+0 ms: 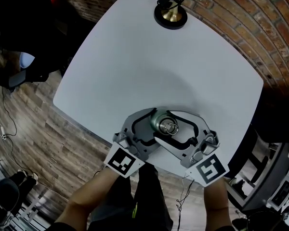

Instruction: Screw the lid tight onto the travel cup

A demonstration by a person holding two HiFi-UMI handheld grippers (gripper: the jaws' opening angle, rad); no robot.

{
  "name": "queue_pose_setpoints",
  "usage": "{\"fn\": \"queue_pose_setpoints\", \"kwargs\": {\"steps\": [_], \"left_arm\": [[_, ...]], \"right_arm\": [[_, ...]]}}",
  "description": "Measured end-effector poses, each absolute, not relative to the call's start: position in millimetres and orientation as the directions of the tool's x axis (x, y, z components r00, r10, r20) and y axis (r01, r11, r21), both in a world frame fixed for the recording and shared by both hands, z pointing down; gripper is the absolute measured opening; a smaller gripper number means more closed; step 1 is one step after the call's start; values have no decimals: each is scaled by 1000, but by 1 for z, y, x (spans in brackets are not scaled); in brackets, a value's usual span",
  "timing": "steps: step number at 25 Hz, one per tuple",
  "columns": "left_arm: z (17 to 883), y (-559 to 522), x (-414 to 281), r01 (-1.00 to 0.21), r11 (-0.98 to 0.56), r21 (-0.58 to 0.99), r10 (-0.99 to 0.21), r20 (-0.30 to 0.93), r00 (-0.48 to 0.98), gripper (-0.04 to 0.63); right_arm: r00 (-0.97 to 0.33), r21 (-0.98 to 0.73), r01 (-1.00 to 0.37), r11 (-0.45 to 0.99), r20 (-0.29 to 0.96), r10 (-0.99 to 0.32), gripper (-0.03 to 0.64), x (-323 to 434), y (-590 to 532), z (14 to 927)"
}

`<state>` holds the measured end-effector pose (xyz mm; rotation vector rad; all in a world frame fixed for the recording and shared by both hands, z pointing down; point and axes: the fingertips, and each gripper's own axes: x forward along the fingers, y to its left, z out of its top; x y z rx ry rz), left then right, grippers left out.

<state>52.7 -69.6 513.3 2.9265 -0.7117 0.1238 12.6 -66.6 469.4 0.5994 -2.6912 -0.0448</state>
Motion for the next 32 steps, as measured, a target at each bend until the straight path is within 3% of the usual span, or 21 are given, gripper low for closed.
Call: {"fn": "queue_pose_setpoints", "kwargs": {"steps": [7,12,25,32], "left_arm": [[515,-69,53,-464,-881,93,-454,112,884,342],[513,-68,54,-461,-883,81,-452,112,885,342],[516,-68,54,-470,-880,76,-458,131,879,342],[518,-70,54,-471,-879,67,-460,134,878,342]], "right_arm": [[-659,113,-701,704,273,-701,267,18,-74,467],[-534,101,-822,560,206,-820,267,24,-76,463],[-388,117,-908,403,130,-912,267,27,-79,462],[-384,109,-913,394,104,-918,267,28,-80,464]]}}
